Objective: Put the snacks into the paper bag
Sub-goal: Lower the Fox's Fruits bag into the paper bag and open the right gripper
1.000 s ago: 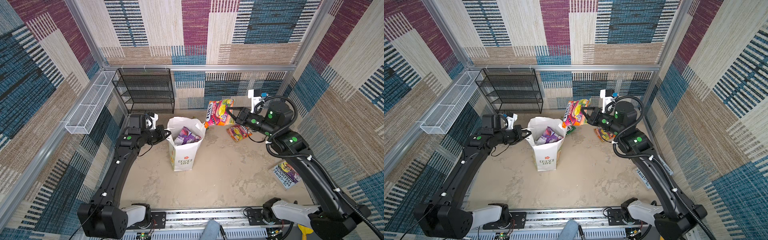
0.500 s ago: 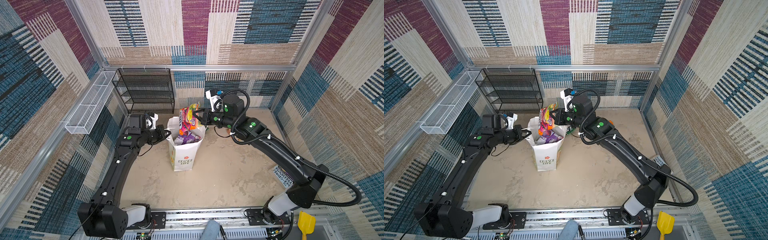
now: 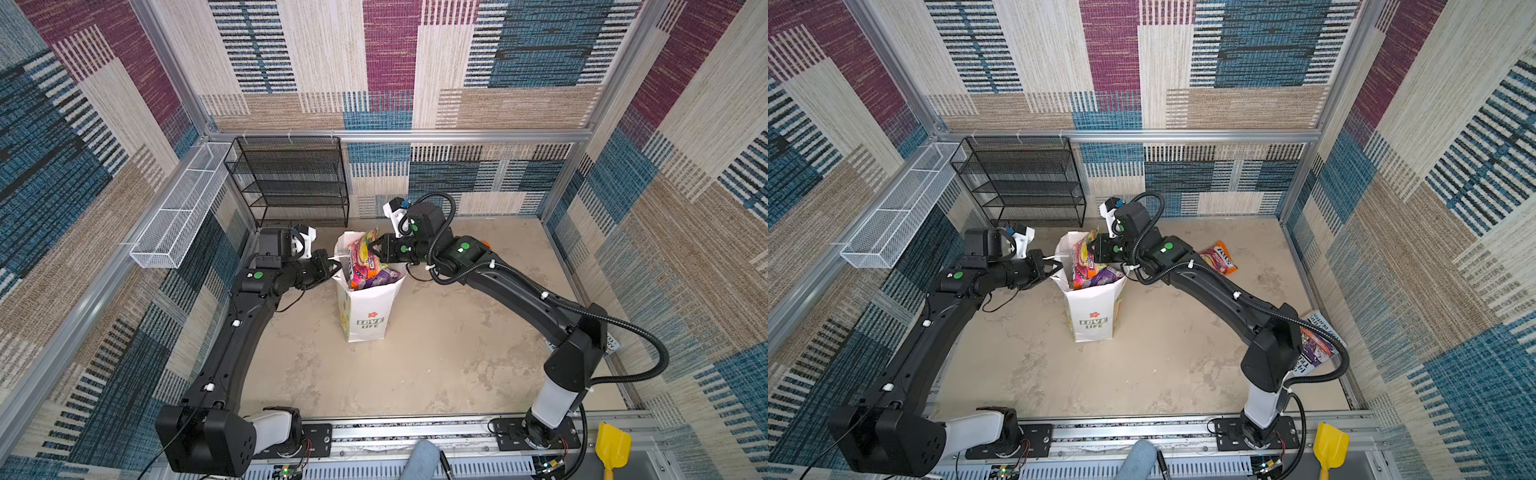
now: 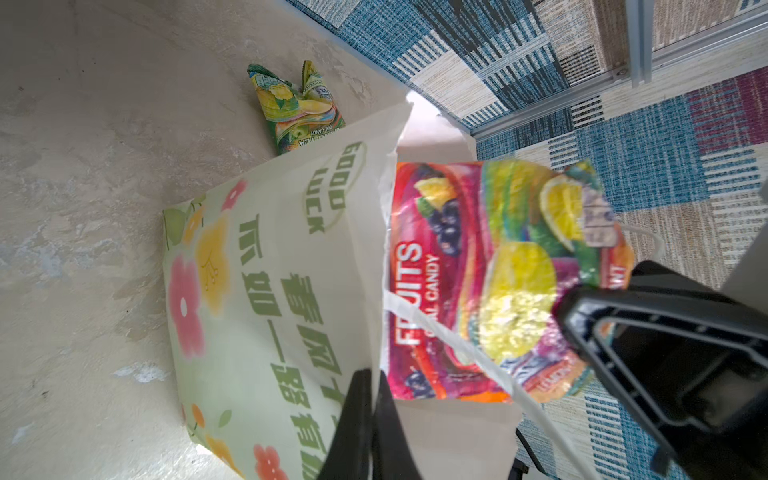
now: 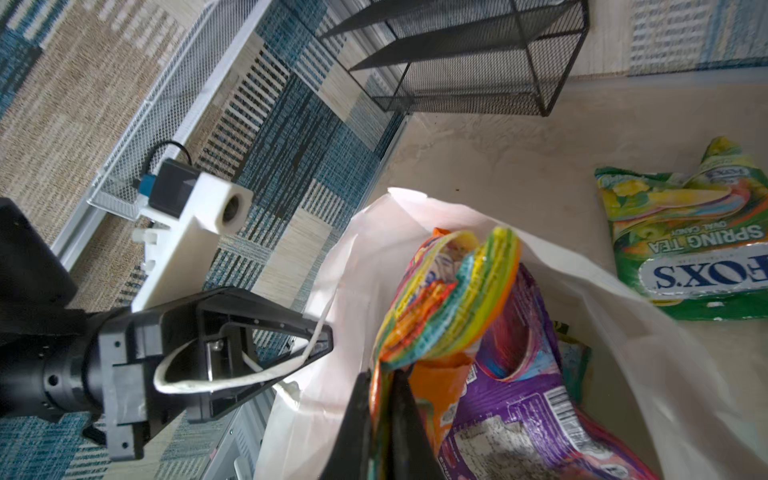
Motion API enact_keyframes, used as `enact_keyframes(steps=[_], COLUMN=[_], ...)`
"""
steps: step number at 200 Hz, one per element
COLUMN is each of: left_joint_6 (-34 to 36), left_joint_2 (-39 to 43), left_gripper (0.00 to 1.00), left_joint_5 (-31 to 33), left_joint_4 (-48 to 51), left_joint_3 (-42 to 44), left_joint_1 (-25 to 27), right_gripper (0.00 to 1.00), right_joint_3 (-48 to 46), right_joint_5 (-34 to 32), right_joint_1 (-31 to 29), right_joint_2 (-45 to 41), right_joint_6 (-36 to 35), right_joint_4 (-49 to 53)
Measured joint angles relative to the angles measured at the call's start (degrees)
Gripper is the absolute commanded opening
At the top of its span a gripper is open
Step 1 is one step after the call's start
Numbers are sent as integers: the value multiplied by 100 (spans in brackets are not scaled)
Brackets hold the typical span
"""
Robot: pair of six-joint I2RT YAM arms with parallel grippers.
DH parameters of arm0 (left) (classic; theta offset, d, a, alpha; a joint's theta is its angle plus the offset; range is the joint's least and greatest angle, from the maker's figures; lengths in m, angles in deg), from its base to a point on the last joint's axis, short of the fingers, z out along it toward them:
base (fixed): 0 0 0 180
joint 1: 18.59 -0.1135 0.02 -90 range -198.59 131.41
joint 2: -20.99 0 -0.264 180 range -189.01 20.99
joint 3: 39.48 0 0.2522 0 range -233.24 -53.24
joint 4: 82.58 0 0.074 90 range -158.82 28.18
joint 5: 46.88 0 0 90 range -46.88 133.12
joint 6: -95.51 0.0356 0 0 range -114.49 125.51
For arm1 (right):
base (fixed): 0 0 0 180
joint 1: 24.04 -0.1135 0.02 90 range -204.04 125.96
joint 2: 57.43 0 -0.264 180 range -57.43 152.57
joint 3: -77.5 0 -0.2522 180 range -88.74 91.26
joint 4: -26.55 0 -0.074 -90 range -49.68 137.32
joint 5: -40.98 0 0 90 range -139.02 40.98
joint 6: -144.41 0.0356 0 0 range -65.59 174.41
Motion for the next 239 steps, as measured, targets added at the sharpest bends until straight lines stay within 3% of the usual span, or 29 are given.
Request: enact_keyframes(steps=[84, 133, 173, 239], left_joint_6=[-20, -20, -17, -20], left_joint_2=[0, 2, 2, -7], left_gripper=[0, 0, 0, 0], left_joint_5=[2, 0, 0, 0], left_joint_4=[2, 0, 0, 0], left_joint_3=[0, 0, 0, 0], left_joint_1=[-13, -24, -39, -52], right_gripper=[0, 55, 64, 98], right_joint_3=[369, 605, 562, 509], right_joint_5=[-13, -649, -824, -680], right_joint_1=[-83, -28, -4, 13], right_joint_2=[809, 1290, 1078, -118], right_joint_6=[-109, -210, -234, -595], right_joint_4=[208, 579, 645, 487])
